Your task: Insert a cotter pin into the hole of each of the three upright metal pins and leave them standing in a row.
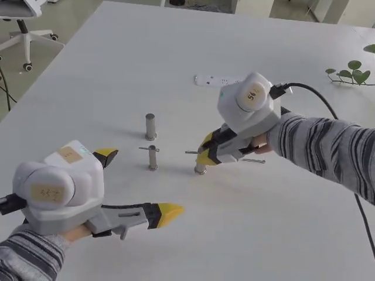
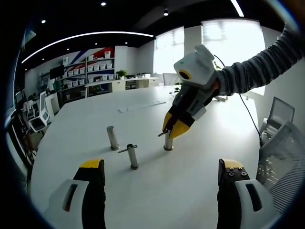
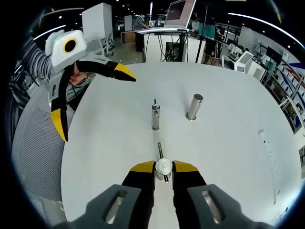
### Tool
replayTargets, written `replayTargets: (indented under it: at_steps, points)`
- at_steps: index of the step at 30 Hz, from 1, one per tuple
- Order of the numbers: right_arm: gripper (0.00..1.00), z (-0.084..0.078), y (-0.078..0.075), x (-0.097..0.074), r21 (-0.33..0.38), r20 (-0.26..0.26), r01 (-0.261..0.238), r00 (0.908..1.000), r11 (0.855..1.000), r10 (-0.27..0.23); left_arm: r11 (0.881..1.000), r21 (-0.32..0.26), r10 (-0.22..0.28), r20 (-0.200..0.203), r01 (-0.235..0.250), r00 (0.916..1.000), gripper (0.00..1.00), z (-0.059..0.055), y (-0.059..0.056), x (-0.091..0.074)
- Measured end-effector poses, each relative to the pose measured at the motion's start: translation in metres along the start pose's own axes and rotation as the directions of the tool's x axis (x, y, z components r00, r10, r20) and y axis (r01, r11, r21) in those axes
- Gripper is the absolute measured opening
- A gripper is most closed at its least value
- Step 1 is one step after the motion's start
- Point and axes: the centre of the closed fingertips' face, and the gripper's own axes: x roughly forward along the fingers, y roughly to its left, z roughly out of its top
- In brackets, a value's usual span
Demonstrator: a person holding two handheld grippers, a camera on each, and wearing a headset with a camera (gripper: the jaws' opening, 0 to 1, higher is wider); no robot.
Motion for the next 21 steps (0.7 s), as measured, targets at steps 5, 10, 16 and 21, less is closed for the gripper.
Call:
replayTargets:
  at_steps: [5,10,16,21]
  points:
    - [0.08,0.0005,-0.0016,0.0004,0.010,0.004,-0.001,1.0000,1.000,0.001,1.000,-0.010,0.006,0.002,-0.006,1.0000,0.99,-0.0007,0.0023,0.0001]
    - [0.08,-0.0015,-0.0044,0.0019,0.015,0.003,-0.004,1.0000,1.000,0.004,1.000,-0.007,0.002,0.000,-0.002,1.0000,0.99,-0.0012,0.0031,0.0005]
    - [0.08,-0.0048,-0.0060,0.0044,0.010,0.006,-0.011,0.9999,1.000,0.011,1.000,-0.004,0.001,-0.001,-0.001,1.0000,0.98,-0.0006,0.0046,0.0011]
    - [0.08,-0.0060,-0.0065,0.0034,0.012,0.009,-0.014,0.9999,1.000,0.014,1.000,-0.004,-0.001,-0.006,0.001,1.0000,0.98,-0.0017,0.0045,0.0017]
